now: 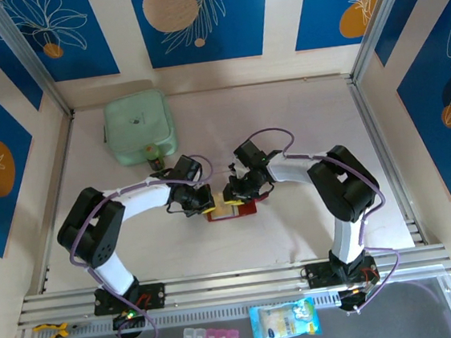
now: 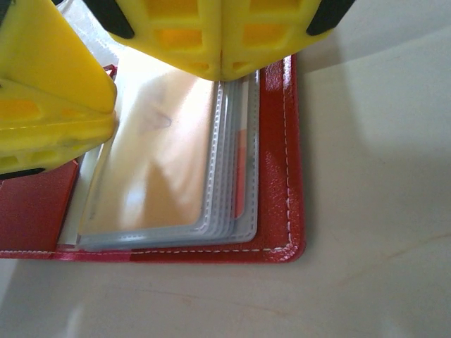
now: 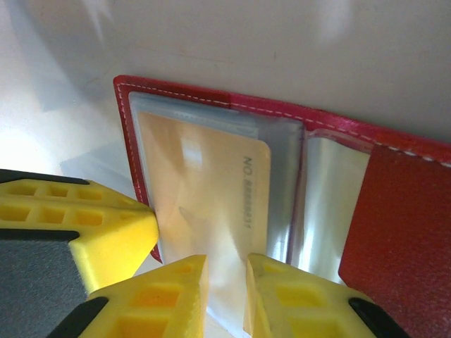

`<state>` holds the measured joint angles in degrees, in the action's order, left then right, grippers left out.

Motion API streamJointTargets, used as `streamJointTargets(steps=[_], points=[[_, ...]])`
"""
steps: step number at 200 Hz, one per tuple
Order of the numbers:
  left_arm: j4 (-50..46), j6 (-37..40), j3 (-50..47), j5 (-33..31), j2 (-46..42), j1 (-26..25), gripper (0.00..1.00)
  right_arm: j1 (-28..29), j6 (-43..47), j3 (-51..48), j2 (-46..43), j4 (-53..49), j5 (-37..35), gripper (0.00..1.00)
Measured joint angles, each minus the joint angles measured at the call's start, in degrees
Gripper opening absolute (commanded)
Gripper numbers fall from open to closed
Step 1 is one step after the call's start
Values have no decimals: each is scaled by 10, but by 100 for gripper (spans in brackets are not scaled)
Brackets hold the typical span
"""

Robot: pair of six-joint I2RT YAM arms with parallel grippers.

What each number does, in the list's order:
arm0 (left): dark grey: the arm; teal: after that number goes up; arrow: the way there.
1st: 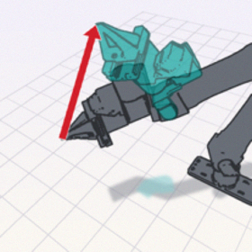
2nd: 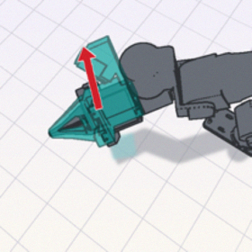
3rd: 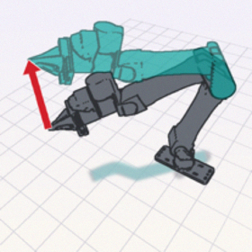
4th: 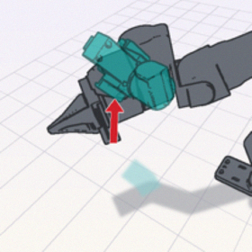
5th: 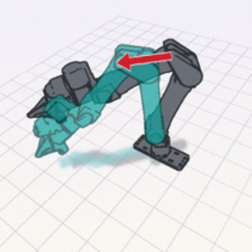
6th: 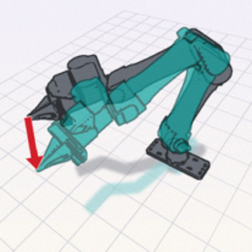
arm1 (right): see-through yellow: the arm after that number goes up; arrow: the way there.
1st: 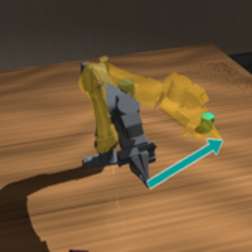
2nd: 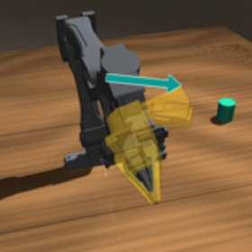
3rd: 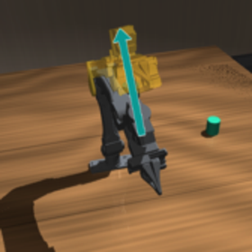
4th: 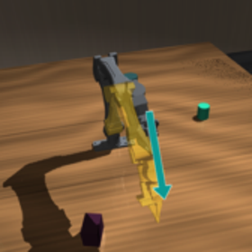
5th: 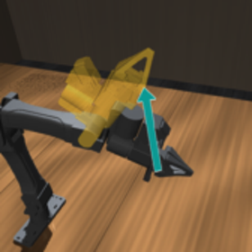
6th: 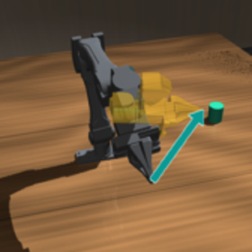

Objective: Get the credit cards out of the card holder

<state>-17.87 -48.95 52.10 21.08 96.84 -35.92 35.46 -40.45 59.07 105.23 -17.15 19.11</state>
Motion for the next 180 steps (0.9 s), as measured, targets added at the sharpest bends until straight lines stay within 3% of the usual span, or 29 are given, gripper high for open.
streamJointTargets(steps=[81, 180], points=[[-2, 0, 0, -1, 0, 0, 0, -3, 4, 0, 1, -1, 10, 19], [-9, 1, 3, -6, 0, 0, 0, -2, 12, 6, -12, -40, -46, 21]])
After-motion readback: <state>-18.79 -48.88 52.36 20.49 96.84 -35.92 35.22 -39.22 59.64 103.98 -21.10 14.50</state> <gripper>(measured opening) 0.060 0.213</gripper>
